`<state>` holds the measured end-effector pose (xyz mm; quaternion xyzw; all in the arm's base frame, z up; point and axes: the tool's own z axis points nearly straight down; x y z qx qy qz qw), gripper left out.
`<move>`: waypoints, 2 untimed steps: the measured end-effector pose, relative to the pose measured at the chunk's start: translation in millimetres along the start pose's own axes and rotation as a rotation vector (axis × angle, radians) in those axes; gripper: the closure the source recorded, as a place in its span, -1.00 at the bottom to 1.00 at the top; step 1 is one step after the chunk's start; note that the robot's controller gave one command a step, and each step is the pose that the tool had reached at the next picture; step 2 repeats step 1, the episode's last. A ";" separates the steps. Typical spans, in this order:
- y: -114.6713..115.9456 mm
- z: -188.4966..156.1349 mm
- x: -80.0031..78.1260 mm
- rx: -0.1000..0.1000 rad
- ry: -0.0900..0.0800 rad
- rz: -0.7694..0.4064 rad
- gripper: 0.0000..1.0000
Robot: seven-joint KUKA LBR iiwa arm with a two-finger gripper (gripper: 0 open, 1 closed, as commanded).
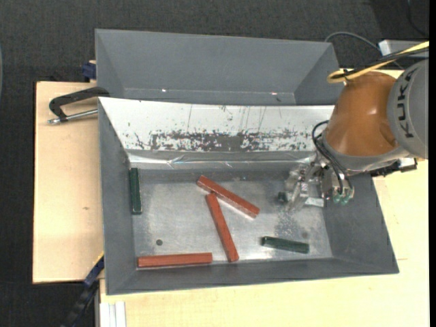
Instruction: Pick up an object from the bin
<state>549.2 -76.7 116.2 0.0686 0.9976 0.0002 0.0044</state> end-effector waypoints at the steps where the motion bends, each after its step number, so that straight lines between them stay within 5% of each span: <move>1: 0.1 -4.6 -0.1 0.000 0.002 0.000 1.00; 2: 0.1 -4.6 -0.1 0.000 0.002 0.000 1.00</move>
Offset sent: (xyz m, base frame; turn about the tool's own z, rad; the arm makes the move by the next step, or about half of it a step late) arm -0.0001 0.0000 0.0229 0.0000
